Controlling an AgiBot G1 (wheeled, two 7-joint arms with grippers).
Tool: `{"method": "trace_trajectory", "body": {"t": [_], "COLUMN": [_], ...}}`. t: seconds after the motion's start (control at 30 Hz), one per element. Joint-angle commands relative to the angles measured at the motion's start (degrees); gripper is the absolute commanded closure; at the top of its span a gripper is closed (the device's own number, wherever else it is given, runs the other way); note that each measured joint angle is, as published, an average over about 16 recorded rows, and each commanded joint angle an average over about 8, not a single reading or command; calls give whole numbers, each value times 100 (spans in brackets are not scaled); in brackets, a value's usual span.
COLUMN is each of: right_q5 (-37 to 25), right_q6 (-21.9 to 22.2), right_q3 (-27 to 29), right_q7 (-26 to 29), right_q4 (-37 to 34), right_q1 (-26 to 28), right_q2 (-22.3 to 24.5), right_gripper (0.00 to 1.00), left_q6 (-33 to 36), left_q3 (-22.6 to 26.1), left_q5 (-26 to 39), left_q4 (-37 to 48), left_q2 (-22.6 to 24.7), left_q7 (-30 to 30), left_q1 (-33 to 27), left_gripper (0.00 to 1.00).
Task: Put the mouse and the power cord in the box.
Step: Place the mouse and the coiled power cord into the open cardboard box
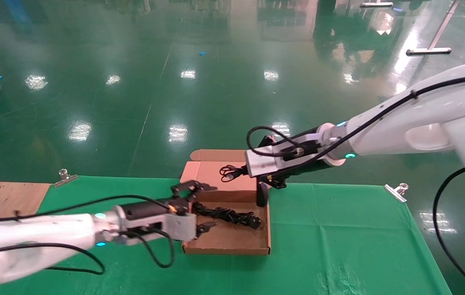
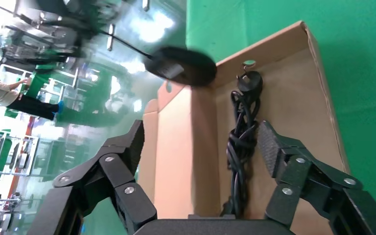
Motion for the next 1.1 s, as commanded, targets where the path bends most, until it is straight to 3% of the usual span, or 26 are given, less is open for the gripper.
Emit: {"method": "trace_trajectory", "body": {"t": [0.03,0.43,1.1], "right_q5": [20,188,547], "right_q6": [77,1668,2517], "right_q3": [-42,-745,-2130], "right_q7": [106,678,1441], "right_q4": [168,1226,1779], "right_q1": [-51,-825,-1500], "right_q2": [-15,-47,-46], "right_gripper": [100,100,100], "left_q6": [282,1240,1339], "left_q3": [-39,-295,-457], "left_q5": [-66,-480,-724], "left_q4": [26,292,886], "left_q2": [-166,-902,-950], "left_q7": [-7,-483,-506], "left_q1": [-45,-190,-66], "left_gripper": [0,0,0]}}
